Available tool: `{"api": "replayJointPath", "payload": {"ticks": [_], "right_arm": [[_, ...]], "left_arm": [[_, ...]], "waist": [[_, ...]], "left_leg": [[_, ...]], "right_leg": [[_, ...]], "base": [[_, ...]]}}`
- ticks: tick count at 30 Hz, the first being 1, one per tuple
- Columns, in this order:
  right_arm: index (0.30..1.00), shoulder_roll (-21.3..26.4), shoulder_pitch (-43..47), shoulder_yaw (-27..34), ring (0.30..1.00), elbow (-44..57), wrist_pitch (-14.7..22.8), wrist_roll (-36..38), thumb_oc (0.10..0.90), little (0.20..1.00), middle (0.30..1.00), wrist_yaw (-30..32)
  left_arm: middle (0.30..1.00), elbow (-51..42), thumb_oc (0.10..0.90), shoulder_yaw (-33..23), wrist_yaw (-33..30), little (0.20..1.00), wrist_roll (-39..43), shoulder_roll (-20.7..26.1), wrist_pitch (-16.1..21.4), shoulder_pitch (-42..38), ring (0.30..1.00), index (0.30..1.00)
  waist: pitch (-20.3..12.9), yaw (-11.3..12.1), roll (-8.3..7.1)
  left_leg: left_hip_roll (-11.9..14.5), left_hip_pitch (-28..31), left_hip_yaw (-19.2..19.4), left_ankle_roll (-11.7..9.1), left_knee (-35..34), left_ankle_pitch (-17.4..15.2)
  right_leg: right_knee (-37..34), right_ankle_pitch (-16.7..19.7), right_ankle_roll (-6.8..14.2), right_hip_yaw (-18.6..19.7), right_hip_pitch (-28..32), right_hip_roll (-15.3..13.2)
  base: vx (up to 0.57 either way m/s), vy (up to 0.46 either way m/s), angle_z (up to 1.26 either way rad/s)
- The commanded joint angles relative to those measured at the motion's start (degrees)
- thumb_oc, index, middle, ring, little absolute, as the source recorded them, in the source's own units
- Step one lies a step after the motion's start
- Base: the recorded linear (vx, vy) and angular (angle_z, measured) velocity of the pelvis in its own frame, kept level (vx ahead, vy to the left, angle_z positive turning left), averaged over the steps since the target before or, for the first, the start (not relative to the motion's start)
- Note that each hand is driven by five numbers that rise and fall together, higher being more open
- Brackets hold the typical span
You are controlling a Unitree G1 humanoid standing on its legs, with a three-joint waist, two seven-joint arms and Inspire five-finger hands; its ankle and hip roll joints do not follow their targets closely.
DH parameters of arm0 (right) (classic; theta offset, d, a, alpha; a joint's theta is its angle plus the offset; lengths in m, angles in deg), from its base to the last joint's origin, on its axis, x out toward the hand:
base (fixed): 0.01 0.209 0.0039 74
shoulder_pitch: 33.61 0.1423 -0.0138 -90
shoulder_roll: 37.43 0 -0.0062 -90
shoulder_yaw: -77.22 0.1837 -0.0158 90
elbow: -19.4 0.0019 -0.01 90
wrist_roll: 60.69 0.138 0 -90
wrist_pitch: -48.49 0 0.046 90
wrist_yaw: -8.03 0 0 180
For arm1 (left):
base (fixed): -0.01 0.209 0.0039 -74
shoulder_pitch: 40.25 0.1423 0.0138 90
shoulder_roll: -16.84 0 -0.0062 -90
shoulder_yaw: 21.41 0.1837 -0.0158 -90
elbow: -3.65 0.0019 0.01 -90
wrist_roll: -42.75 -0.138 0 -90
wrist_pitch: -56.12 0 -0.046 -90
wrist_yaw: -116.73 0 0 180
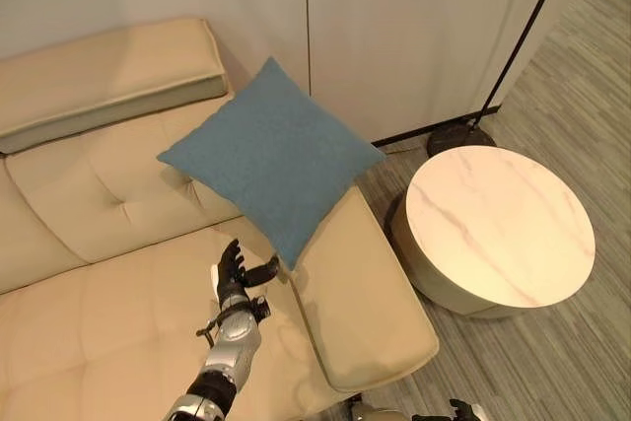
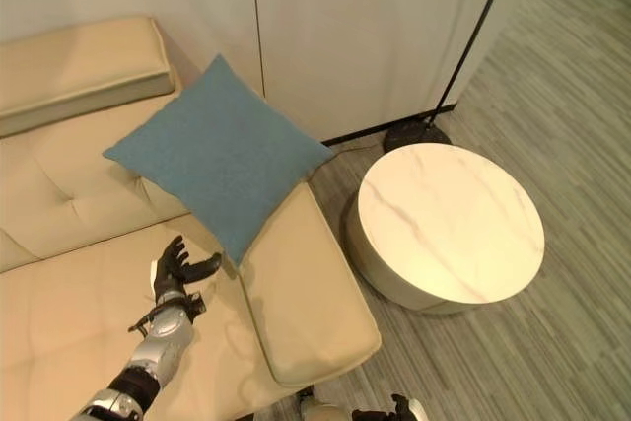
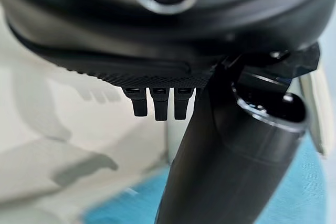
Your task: Pick up all the scattered cushions and arrange them neatly on the sofa.
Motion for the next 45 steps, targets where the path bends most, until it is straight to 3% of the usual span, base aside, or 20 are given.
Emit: {"api": "replayJointPath", "payload": {"ticks": [1,5,13,25,26,27,28,32,45], "right_arm": [[0.900,0.89,-0.21,-1.94,0.900,-2.49,-0.04,0.85,0.800,0.900,0.900,2.73],[0.900,0.26,1.09,-3.28,0.900,-1.97,0.52,1.00,0.800,0.900,0.900,3.84],[0.900,-0.25,1.44,-4.91,0.900,-1.37,1.17,0.80,0.800,0.900,0.900,5.18],[0.900,-0.20,1.50,-5.66,0.900,-0.78,1.61,0.82,0.800,0.900,0.900,5.07],[0.900,-0.09,1.25,-5.58,0.900,-0.53,1.67,0.65,0.800,0.900,0.900,4.82],[0.900,0.01,1.18,-5.53,0.900,-0.39,1.70,0.60,0.800,0.900,0.900,4.67],[0.900,0.10,1.09,-5.52,0.900,-0.27,1.74,0.52,0.800,0.900,0.900,4.48],[0.900,0.82,1.18,-4.70,0.900,0.14,1.34,1.11,0.800,0.900,0.900,2.76],[0.900,1.95,2.30,-2.86,0.900,-0.85,0.35,1.92,0.800,0.900,0.900,-0.56]], "left_arm": [[0.900,2.65,0.800,-1.80,-0.75,0.900,0.42,-0.96,6.05,-6.97,0.900,0.900],[0.900,8.30,0.800,-1.16,-3.23,0.900,-0.71,-1.37,5.13,-11.56,0.900,0.900],[0.900,13.52,0.800,-0.99,-4.64,0.900,-1.07,-1.43,4.40,-14.94,0.900,0.900],[0.900,12.33,0.800,-4.19,-3.46,0.900,8.03,-1.39,8.51,-17.68,0.900,0.900],[0.789,10.98,0.726,-4.56,-2.21,0.789,10.04,-1.40,9.25,-17.73,0.789,0.789],[0.441,10.05,0.494,-4.62,-1.68,0.441,10.78,-1.41,9.75,-17.75,0.441,0.441],[0.300,8.99,0.400,-4.60,-1.05,0.300,11.62,-1.58,10.06,-17.71,0.300,0.300],[0.300,4.22,0.400,-4.83,1.88,0.300,15.70,-2.34,10.86,-16.63,0.300,0.300],[0.300,-2.31,0.400,-1.99,8.72,0.300,13.47,-1.51,7.19,-8.04,0.300,0.300]], "waist": [[-3.83,-1.25,-1.39],[-4.52,-2.19,-1.90],[-3.48,-3.21,-2.91],[-3.09,-3.49,-3.12],[-3.35,-3.58,-3.00],[-3.49,-3.60,-2.93],[-3.60,-3.58,-2.86],[-3.84,-3.13,-2.70],[-3.51,-1.16,-2.05]], "left_leg": [[-1.02,-6.75,2.24,-1.48,-0.65,0.94],[-1.14,-10.18,3.07,-1.38,-0.65,1.68],[-0.84,-11.50,3.63,-1.66,-0.65,2.30],[-0.82,-11.23,3.62,-1.93,-0.65,2.10],[-0.84,-11.07,3.61,-1.98,-0.65,1.99],[-0.83,-10.92,3.62,-2.00,-0.65,1.89],[-0.82,-10.79,3.59,-2.03,-0.65,1.84],[-0.51,-8.99,3.48,-2.30,-0.65,1.56],[0.23,-3.42,2.50,-2.94,-0.65,1.23]], "right_leg": [[0.29,-3.96,7.41,-0.01,-2.50,-2.38],[0.29,-2.64,7.11,0.61,-6.19,-2.18],[0.29,-2.16,6.88,0.87,-8.05,-1.95],[0.29,-2.47,6.69,1.07,-8.13,-1.63],[0.29,-2.68,6.66,1.06,-7.89,-1.62],[0.29,-2.79,6.65,0.98,-7.74,-1.60],[0.29,-2.89,6.62,0.97,-7.61,-1.58],[0.29,-3.69,6.59,0.57,-5.59,-1.53],[0.29,-5.69,6.10,-0.62,1.04,-1.43]], "base": [[-0.05,-0.014,-0.11],[-0.04,-0.014,-0.02],[-0.01,-0.022,-0.10],[0.00,-0.003,0.00],[0.02,-0.032,-0.02],[0.00,0.000,0.00],[0.00,0.000,0.00],[0.03,-0.045,0.03],[0.01,-0.026,0.06]]}}
